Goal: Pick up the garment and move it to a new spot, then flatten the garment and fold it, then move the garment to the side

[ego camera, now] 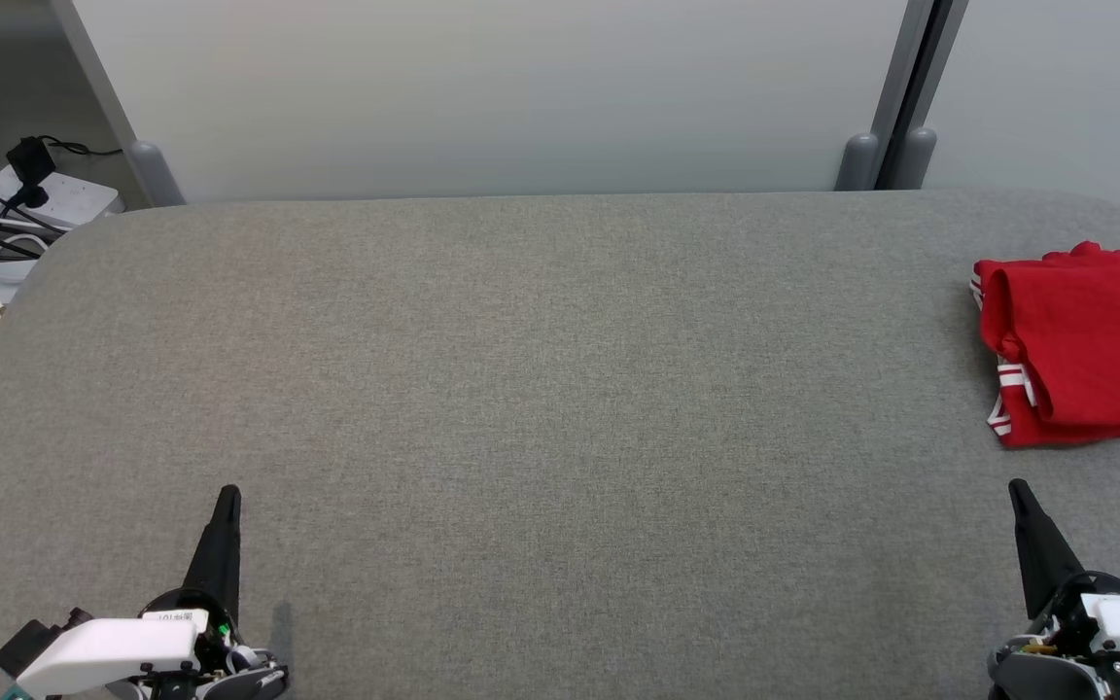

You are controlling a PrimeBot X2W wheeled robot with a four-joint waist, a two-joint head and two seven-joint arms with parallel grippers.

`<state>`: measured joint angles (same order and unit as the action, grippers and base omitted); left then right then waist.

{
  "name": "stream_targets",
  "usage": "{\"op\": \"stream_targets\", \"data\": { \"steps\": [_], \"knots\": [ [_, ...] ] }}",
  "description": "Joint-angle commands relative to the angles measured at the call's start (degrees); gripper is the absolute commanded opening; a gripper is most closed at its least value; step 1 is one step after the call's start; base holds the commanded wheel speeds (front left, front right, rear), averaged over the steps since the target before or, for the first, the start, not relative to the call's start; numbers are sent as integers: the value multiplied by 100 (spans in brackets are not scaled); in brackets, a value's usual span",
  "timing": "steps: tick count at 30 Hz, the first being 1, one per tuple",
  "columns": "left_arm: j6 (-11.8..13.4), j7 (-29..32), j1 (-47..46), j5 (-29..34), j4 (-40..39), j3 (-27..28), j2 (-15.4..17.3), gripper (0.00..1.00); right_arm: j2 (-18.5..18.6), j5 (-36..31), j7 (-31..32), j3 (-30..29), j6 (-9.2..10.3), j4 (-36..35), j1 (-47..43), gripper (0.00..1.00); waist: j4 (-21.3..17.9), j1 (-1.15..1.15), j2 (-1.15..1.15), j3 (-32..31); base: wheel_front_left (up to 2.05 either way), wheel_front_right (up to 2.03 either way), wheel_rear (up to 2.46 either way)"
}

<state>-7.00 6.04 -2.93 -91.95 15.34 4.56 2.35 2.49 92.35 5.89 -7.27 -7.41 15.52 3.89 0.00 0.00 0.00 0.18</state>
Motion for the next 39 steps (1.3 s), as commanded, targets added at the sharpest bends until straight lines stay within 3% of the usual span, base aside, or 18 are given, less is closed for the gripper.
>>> {"op": "stream_targets", "data": {
  "steps": [1, 39],
  "knots": [
    [-48, 41, -326, -26, -129, 190, 61, 0, 58, -1, 43, 95, -8, -151, 228, 0, 0, 0, 0, 0, 0, 0, 0],
    [-48, 45, -326, -21, -129, 196, 58, 0, 49, -11, 52, 83, -8, -150, 229, 0, 0, 0, 0, 0, 0, 0, 0]
  ]
}}
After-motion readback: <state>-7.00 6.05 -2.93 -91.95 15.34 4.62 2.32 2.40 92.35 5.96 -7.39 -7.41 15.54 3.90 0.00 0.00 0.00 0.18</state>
